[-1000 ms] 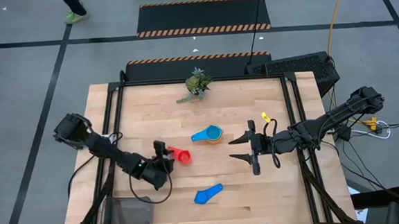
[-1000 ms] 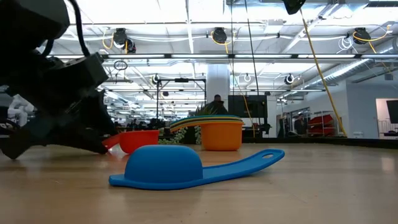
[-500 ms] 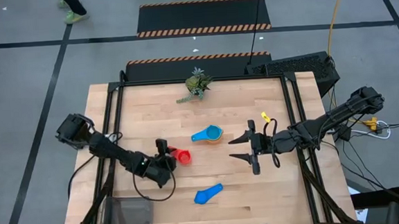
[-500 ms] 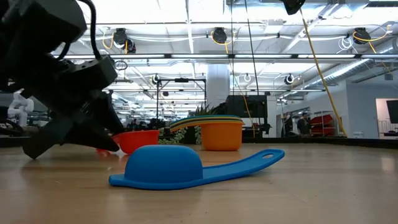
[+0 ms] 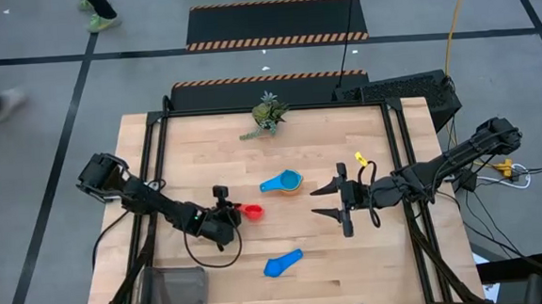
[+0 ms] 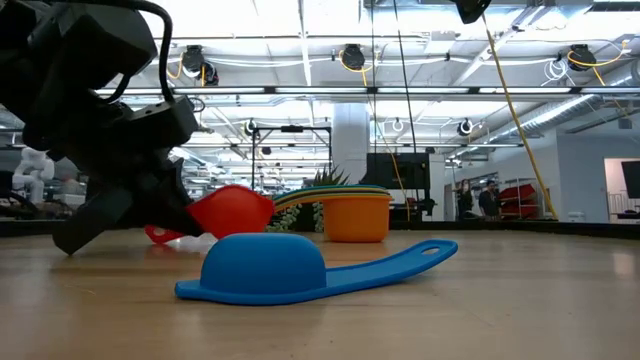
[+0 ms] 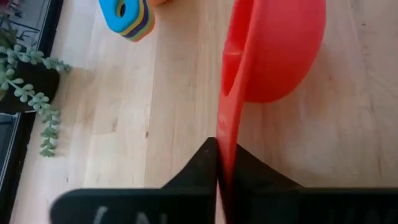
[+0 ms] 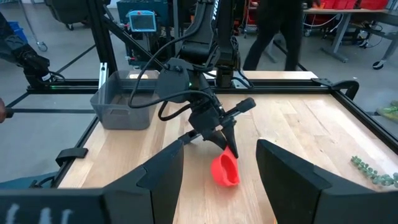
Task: Nest measuring cups in basket
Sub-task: Stack the red measuring cup on top of the light blue measuring cup
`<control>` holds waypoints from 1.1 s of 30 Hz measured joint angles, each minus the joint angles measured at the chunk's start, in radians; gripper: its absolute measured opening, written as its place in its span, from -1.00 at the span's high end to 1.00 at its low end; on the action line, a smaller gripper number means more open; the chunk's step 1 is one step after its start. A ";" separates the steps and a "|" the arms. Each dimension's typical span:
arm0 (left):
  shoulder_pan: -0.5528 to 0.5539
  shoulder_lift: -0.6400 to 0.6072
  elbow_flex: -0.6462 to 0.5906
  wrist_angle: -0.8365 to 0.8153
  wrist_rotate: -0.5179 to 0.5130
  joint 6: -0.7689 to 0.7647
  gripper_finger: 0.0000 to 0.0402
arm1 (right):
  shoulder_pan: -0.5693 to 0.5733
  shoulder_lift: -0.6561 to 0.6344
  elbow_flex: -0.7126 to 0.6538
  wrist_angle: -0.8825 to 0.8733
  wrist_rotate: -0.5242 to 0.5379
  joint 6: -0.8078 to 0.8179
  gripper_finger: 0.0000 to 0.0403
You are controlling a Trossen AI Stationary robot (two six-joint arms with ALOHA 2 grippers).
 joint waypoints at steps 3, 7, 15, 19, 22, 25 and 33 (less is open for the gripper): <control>0.000 0.000 0.000 0.001 -0.003 -0.002 0.95 | 0.000 0.000 0.000 0.000 0.000 0.000 0.02; -0.006 -0.027 -0.002 -0.016 -0.004 -0.019 0.97 | -0.001 0.000 0.000 0.004 0.002 0.000 0.02; -0.046 -0.240 -0.004 -0.133 0.000 -0.041 0.98 | -0.021 0.088 0.000 0.039 0.005 -0.104 0.02; -0.046 -0.347 -0.005 -0.198 0.000 -0.105 0.98 | -0.021 0.182 0.026 0.085 0.008 -0.260 0.02; -0.046 -0.407 -0.005 -0.230 0.002 -0.147 0.98 | -0.019 0.258 0.072 0.091 0.034 -0.373 0.02; -0.045 -0.460 -0.004 -0.215 0.020 -0.162 0.98 | -0.019 0.344 0.110 0.140 0.038 -0.464 0.02; -0.066 -0.503 -0.003 -0.145 0.064 -0.202 0.98 | -0.024 0.525 0.199 0.312 0.170 -0.547 0.02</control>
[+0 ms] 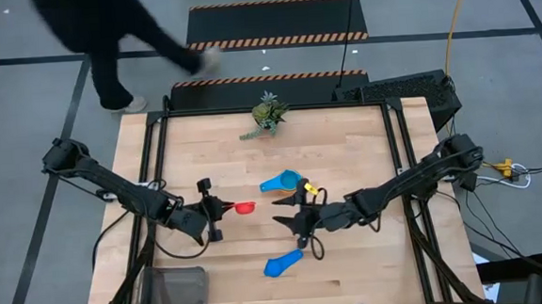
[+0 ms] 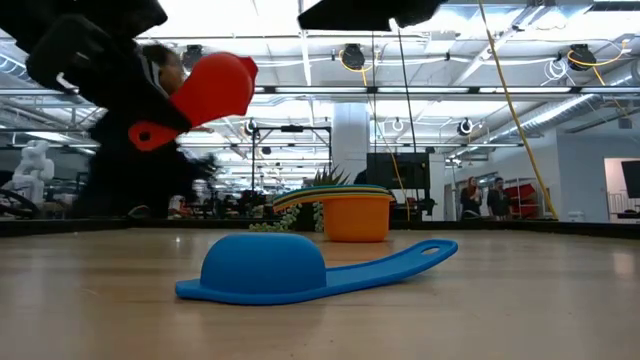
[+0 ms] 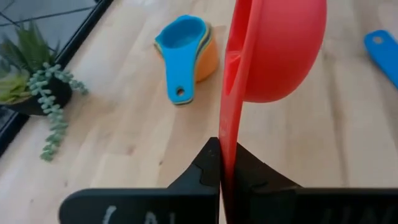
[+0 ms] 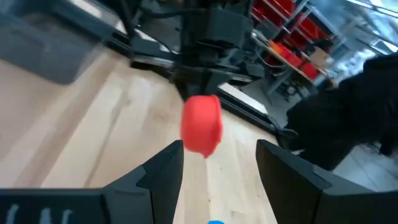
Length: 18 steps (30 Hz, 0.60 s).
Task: Nest measuring cups in basket
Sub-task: Stack the red measuring cup on top of the light blue measuring cup
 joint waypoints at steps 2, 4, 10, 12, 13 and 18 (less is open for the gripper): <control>-0.006 0.000 0.000 0.015 0.004 -0.009 0.98 | -0.009 0.028 0.029 -0.008 0.024 0.033 0.03; -0.007 0.001 0.000 0.019 0.005 -0.022 0.98 | -0.021 0.051 0.068 -0.040 0.026 0.080 0.03; -0.008 0.001 0.001 0.026 0.005 -0.043 0.98 | -0.042 0.115 0.178 -0.152 0.002 0.169 0.13; -0.008 0.001 0.001 0.032 0.006 -0.042 0.98 | -0.049 0.127 0.195 -0.150 -0.052 0.186 0.18; -0.010 0.001 0.002 0.035 0.006 -0.042 0.98 | -0.055 0.135 0.203 -0.149 -0.077 0.198 0.20; -0.022 0.001 0.002 0.040 0.007 -0.024 0.98 | -0.083 0.168 0.219 -0.146 -0.119 0.235 0.31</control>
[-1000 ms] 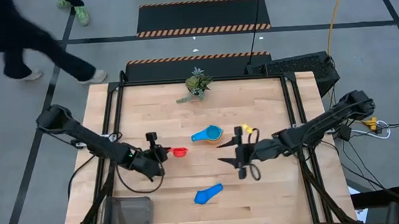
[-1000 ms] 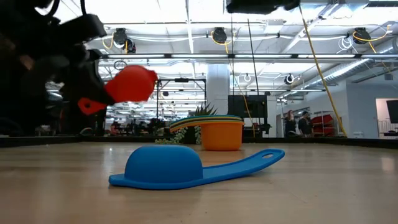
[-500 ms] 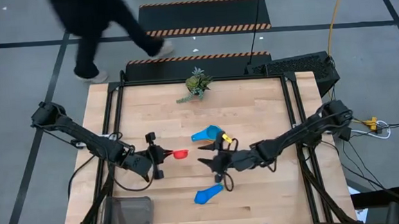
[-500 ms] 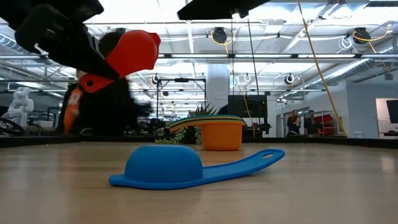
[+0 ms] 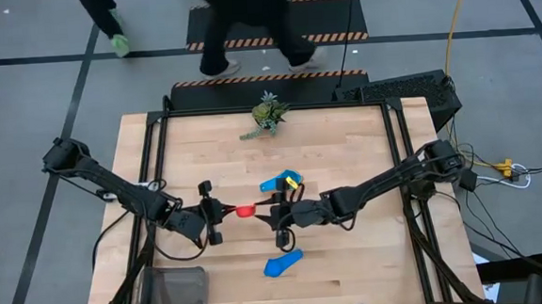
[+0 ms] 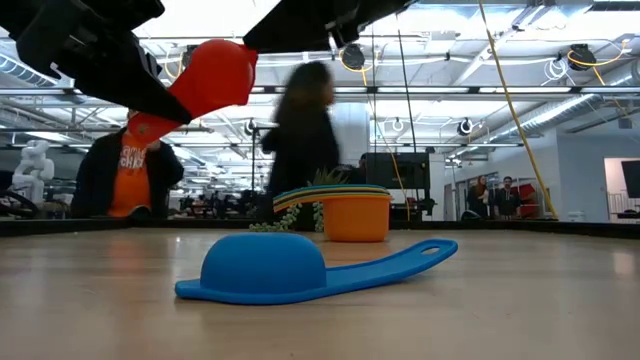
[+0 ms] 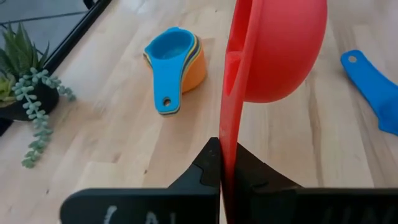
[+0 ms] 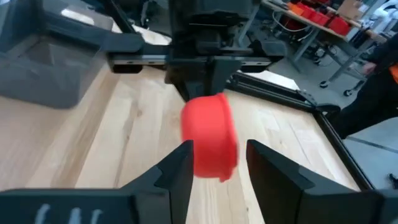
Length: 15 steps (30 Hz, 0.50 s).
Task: Nest measuring cups in basket
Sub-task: Stack the red measuring cup on top of the light blue measuring cup
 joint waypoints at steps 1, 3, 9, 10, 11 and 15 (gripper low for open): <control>-0.003 0.000 0.000 0.000 0.000 0.000 0.98 | -0.005 0.006 0.001 0.007 0.000 0.001 0.32; -0.005 0.000 0.000 0.002 0.000 0.001 0.98 | -0.011 0.009 0.001 0.005 -0.001 0.002 0.34; -0.004 0.000 0.000 0.002 0.000 0.002 0.98 | -0.022 0.008 0.001 0.020 -0.054 0.008 0.44; -0.004 0.000 0.000 0.002 0.000 0.002 0.98 | -0.022 0.009 0.001 0.018 -0.054 0.008 0.47; -0.004 0.000 0.000 0.002 0.000 0.003 0.98 | -0.022 0.009 0.001 0.017 -0.054 0.008 0.52; -0.005 0.000 0.000 0.001 0.002 0.009 0.98 | -0.031 0.009 0.001 0.017 -0.090 0.014 0.71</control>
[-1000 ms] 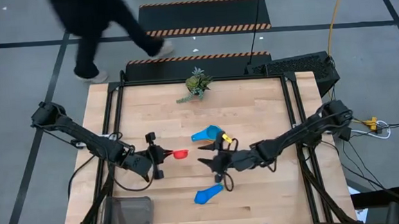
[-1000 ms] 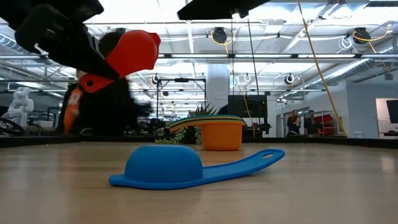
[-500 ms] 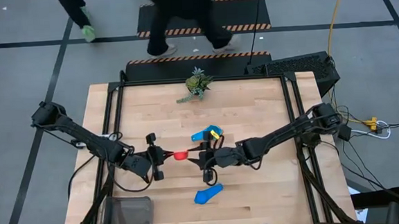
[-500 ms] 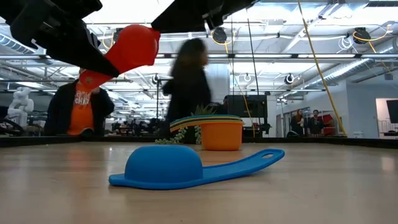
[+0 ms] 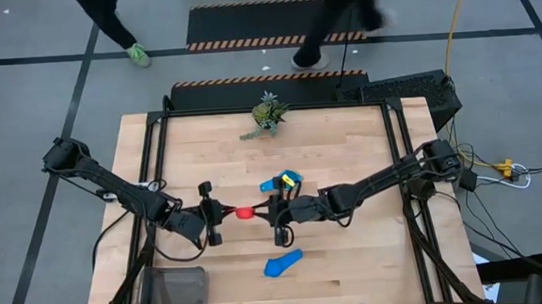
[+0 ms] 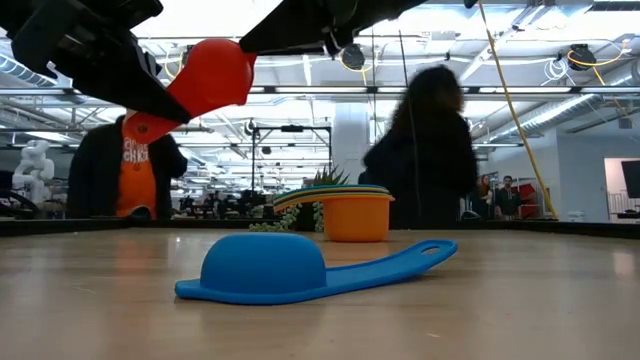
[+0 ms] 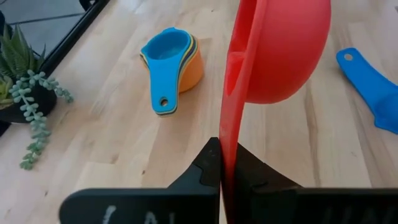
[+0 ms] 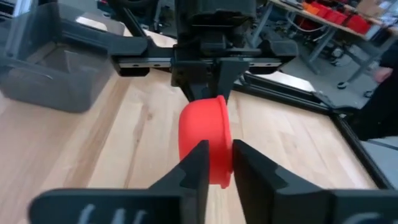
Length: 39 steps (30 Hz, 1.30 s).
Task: Nest measuring cups in basket
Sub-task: Stack the red measuring cup on top of the light blue measuring cup
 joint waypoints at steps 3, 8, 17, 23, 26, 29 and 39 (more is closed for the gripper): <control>0.000 0.000 0.000 -0.001 0.000 0.000 0.98 | -0.008 0.000 0.000 0.000 -0.015 0.012 0.84; 0.000 0.000 0.000 -0.002 0.002 0.000 0.97 | -0.009 0.000 0.000 -0.001 -0.013 0.008 0.98; 0.001 0.000 0.000 0.005 0.004 -0.006 0.82 | -0.013 0.000 0.000 -0.002 0.011 -0.014 1.00; 0.001 -0.001 0.000 0.032 0.004 -0.007 0.54 | -0.014 0.000 0.000 -0.016 0.015 -0.023 1.00; -0.001 -0.001 0.000 0.023 0.004 -0.008 0.39 | -0.014 -0.003 0.000 -0.041 0.016 -0.030 1.00; -0.006 -0.001 0.000 0.017 0.004 -0.015 0.24 | -0.015 -0.018 0.000 -0.078 0.033 -0.039 1.00; -0.047 -0.001 0.000 0.022 -0.172 -0.012 0.01 | -0.010 -0.110 -0.003 -0.210 0.046 -0.025 1.00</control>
